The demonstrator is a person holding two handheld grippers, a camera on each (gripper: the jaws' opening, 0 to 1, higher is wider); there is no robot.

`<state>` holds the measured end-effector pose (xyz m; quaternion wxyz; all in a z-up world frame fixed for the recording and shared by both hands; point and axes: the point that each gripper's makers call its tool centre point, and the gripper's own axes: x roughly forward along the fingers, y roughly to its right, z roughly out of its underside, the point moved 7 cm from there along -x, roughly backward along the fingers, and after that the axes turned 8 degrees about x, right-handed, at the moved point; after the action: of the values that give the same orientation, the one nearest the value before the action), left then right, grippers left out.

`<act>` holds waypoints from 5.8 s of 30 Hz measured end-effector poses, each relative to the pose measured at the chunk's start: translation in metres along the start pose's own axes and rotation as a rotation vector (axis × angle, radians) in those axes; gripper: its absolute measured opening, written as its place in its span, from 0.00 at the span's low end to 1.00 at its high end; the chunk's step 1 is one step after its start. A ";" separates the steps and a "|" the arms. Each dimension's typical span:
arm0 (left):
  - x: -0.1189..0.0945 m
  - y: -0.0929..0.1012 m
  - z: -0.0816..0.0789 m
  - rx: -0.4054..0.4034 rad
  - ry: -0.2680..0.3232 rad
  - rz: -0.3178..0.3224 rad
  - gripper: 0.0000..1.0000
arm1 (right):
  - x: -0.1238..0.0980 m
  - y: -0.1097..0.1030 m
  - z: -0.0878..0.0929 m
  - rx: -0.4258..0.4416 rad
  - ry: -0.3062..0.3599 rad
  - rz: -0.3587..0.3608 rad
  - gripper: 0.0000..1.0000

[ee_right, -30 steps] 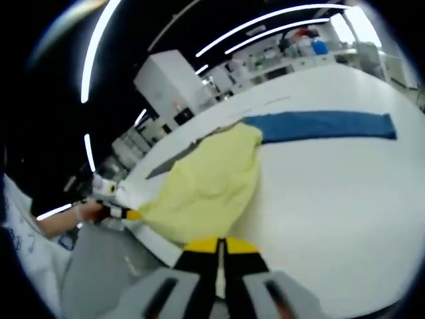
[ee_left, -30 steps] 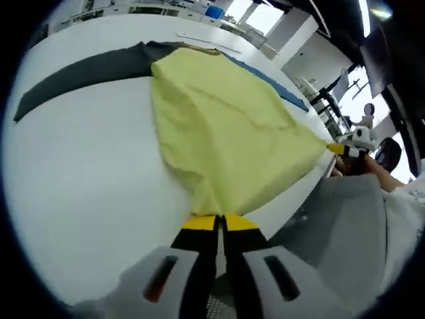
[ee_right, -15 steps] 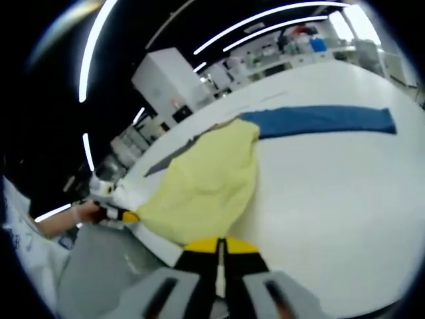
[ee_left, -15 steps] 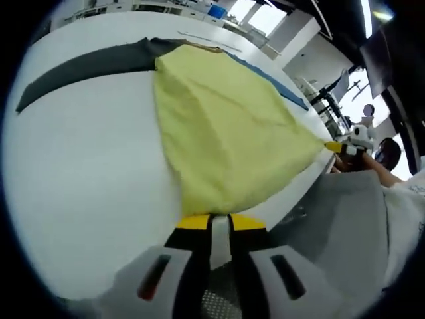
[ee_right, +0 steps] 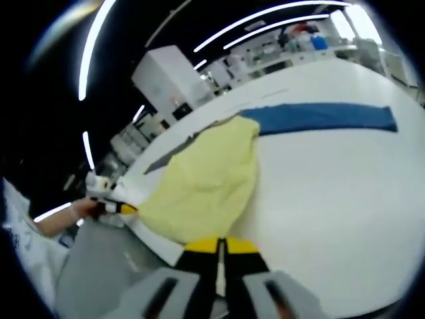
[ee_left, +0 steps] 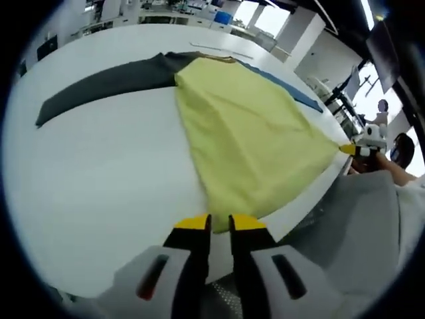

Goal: Fold the garment on the visible template until the final outline fits inside the template.

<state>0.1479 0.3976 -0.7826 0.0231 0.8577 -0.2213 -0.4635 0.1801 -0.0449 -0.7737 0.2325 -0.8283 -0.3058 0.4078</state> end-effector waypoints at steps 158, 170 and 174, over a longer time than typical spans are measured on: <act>-0.047 0.003 -0.052 0.223 0.535 -0.216 0.69 | 0.058 0.084 -0.254 0.161 0.340 0.118 0.00; -0.050 0.004 -0.053 0.250 0.534 -0.233 0.67 | 0.128 -0.007 -0.269 0.071 0.247 -0.060 0.00; -0.049 0.001 -0.053 0.237 0.530 -0.236 0.67 | 0.149 -0.034 -0.268 0.037 0.209 -0.107 0.00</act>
<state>0.1666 0.4074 -0.7135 -0.0743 0.9651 -0.1589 -0.1944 0.4599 0.0468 -0.6814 0.3000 -0.8444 -0.3160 0.3117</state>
